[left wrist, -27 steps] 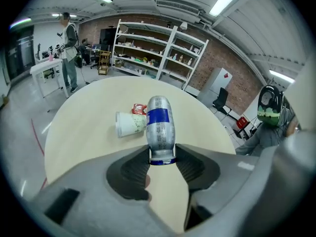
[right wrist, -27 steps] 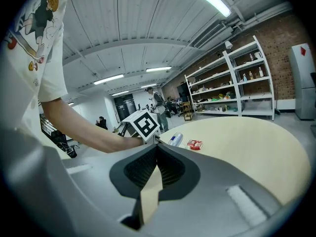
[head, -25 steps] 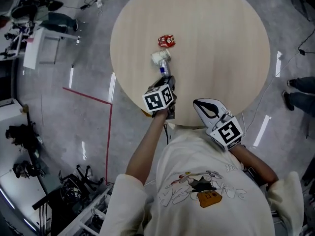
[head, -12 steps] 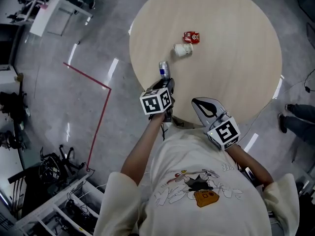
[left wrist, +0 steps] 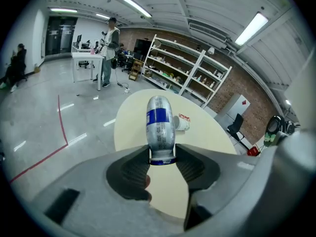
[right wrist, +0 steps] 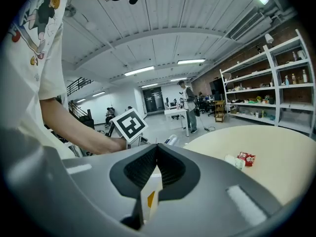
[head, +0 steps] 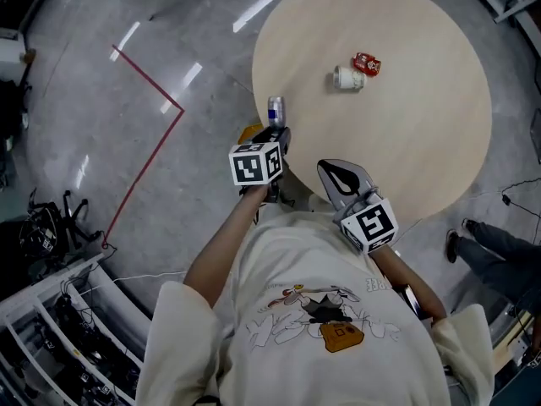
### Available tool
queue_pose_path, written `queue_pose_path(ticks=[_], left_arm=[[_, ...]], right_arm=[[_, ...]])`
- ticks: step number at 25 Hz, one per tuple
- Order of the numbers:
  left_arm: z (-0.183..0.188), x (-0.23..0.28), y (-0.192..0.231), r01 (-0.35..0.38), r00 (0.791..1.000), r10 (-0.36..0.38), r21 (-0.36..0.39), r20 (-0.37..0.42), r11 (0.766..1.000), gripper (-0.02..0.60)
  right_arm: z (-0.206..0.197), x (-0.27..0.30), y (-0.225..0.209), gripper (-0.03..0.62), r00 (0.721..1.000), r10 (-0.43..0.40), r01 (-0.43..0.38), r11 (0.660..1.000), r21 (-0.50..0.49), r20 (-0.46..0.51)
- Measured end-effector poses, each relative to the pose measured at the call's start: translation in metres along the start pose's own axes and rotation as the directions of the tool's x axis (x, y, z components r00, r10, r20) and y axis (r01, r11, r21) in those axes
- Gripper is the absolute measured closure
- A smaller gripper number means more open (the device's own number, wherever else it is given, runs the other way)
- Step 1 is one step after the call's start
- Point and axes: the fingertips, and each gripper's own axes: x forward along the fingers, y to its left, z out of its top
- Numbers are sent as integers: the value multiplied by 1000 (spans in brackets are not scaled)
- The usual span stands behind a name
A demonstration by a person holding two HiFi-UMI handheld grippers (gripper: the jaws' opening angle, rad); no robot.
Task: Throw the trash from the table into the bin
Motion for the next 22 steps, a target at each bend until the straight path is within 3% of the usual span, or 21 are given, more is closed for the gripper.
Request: queue_pose_path(ticks=[12,17,22], left_arm=[[-35,-40,91,-72,997,75,-171,10,983,411],[-52,-39,122,-85,996,86,-203,-4,975,411],[-70,-23,153,-91,996,94,-286,-3,954,411]], right_arm=[[-11,40,50,586,991,89,-92,996,-22,-104],[-21,62,57,586,978,119,-133,988,-72,-171],[-40,89,59,586,954,149,-175,981,-78,-262]])
